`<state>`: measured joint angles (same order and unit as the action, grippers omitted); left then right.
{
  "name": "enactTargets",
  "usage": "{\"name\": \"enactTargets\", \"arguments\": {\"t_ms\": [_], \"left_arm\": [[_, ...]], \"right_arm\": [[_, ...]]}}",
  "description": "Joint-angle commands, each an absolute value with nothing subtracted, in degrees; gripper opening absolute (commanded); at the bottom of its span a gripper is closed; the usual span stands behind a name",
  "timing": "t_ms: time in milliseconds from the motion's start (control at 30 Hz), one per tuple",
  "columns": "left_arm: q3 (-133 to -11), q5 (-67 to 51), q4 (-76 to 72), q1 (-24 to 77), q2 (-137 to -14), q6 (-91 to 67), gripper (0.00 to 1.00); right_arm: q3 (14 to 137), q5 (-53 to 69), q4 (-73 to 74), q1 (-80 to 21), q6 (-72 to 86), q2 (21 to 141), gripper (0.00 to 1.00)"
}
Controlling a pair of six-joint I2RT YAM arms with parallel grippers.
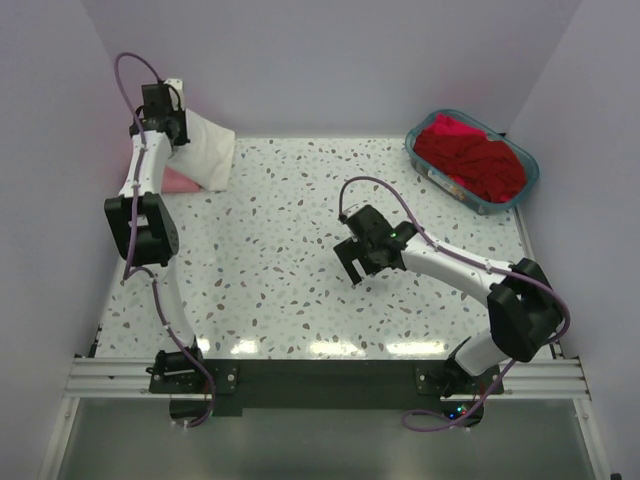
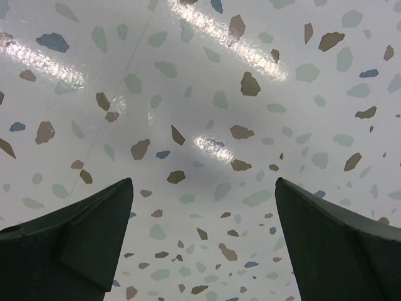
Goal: Fold and stack the t-shirts
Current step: Neatly place the folded tshirt to the corner
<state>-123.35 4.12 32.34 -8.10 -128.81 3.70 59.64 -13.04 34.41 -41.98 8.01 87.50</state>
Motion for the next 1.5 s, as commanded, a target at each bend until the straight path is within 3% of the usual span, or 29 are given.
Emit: {"name": "enactTargets", "arguments": {"t_ms": [0,700,1467], "left_arm": [[-127.1,4.2,30.6,-10.0,-126.2,4.8,0.00],[-127.3,-0.2,30.4,-17.1,-129.2,6.7,0.04],[-124.7,18.8,20.2,-18.4,-133.3,16.7,0.05]], "right_arm": [[61.9,-14.8,35.4,-41.7,7.4,87.5,0.98],[63.2,-15.6,36.9,-41.7,7.6,90.3,0.98],[66.0,-16.3,40.0,-41.7,6.1,93.0,0.98]]}}
